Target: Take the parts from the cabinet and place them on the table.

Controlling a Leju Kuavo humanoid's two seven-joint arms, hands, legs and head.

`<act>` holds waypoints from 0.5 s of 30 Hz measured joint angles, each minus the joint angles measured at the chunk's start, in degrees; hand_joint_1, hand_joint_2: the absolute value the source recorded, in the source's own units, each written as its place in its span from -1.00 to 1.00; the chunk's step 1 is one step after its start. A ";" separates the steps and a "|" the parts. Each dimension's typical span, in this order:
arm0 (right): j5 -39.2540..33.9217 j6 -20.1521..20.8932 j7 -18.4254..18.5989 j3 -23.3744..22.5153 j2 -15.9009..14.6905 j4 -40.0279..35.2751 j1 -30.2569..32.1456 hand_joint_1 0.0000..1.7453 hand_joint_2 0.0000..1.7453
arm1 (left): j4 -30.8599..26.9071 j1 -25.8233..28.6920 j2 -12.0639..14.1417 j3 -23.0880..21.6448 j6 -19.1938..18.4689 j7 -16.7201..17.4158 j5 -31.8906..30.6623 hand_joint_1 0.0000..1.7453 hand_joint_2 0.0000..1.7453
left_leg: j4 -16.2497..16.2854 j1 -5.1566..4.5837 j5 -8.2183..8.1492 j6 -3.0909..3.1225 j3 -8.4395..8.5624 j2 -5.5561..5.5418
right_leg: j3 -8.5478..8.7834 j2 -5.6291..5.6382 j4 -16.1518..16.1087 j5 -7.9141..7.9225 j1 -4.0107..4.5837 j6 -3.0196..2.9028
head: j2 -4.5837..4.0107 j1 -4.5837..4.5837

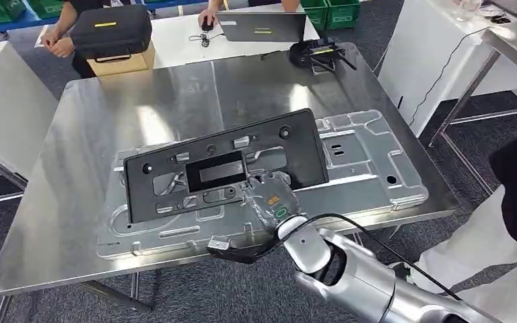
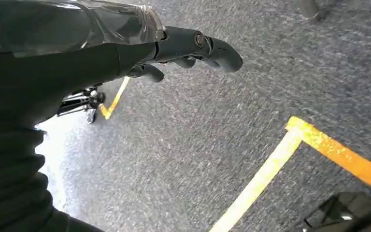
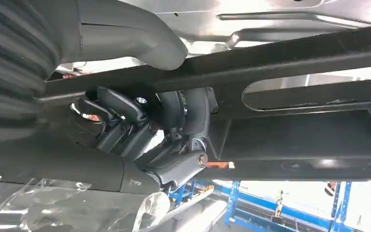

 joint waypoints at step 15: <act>0.04 0.46 -0.17 -0.17 -0.44 -0.02 0.15 1.00 1.00 | 0.00 -0.28 0.02 0.00 -0.13 0.20 -0.09 -1.00 1.00 | -20.22 -0.67 8.97 3.13 9.46 0.57 | -7.59 -0.02 18.05 -9.30 0.34 1.97 | 0.00 0.13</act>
